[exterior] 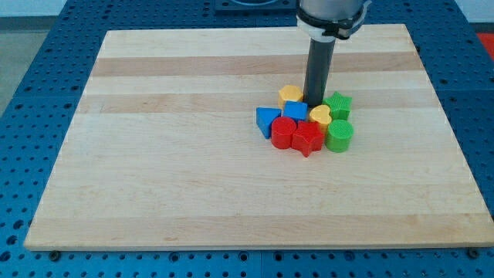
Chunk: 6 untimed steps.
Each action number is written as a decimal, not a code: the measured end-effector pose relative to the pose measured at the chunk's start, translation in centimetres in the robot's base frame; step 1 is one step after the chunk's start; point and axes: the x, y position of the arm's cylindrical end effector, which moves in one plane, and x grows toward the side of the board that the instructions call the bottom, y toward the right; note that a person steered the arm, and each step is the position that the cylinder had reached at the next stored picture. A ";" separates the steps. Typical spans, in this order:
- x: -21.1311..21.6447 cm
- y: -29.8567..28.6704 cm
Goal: Move the yellow hexagon into the green star
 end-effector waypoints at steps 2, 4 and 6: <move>-5.9 1.0; -5.4 -10.1; -1.0 -8.5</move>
